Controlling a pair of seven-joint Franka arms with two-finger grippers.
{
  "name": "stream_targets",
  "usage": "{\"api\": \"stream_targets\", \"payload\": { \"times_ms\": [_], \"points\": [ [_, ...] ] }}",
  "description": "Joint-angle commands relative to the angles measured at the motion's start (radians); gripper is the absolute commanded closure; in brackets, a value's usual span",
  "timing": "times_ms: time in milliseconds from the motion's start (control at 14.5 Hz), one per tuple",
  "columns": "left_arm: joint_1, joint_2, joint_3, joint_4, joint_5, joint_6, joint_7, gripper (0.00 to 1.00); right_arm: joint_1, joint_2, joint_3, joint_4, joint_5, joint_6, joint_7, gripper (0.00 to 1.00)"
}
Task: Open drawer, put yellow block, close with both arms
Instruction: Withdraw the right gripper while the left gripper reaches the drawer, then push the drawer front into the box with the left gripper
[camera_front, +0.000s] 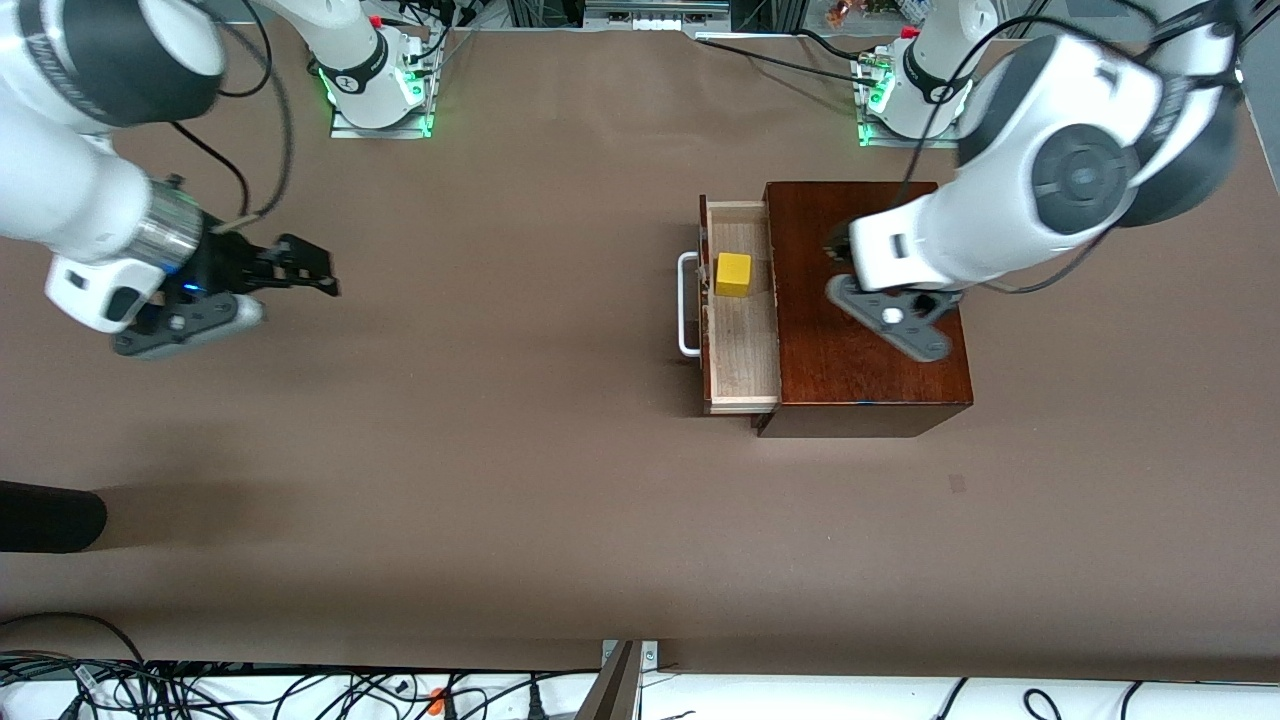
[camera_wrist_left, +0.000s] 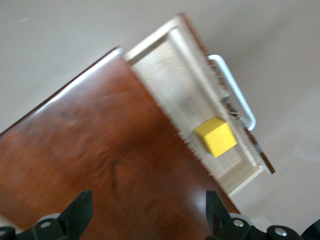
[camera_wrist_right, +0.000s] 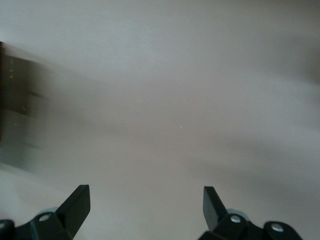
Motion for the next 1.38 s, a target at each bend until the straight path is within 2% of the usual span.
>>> {"api": "stream_targets", "payload": {
  "times_ms": [0,69,277,484,691,899,1314],
  "points": [
    [-0.116,0.053,0.005,0.039,-0.011,0.031,0.148,0.0,-0.133,-0.078,0.168,-0.049,-0.126,0.015,0.033,0.0],
    [-0.151,0.066,0.005,0.033,-0.011,0.078,0.173,0.0,-0.133,-0.092,0.178,-0.048,-0.157,0.004,0.034,0.0],
    [-0.267,0.128,0.004,0.024,-0.004,0.253,0.288,0.0,-0.133,-0.117,0.164,-0.042,-0.159,-0.037,0.04,0.0],
    [-0.311,0.219,0.002,0.022,0.001,0.378,0.482,0.0,-0.133,-0.137,0.155,-0.039,-0.159,-0.066,0.1,0.0],
    [-0.341,0.28,0.0,0.016,0.021,0.39,0.636,0.0,-0.133,-0.14,0.147,-0.027,-0.157,-0.083,0.105,0.0],
    [-0.404,0.288,0.0,-0.034,0.166,0.419,0.643,0.0,-0.135,-0.124,0.14,-0.01,-0.179,-0.085,0.097,0.0],
    [-0.391,0.296,0.005,-0.105,0.234,0.443,0.644,0.0,-0.139,-0.115,0.117,0.046,-0.188,-0.12,0.094,0.0]
  ]
}}
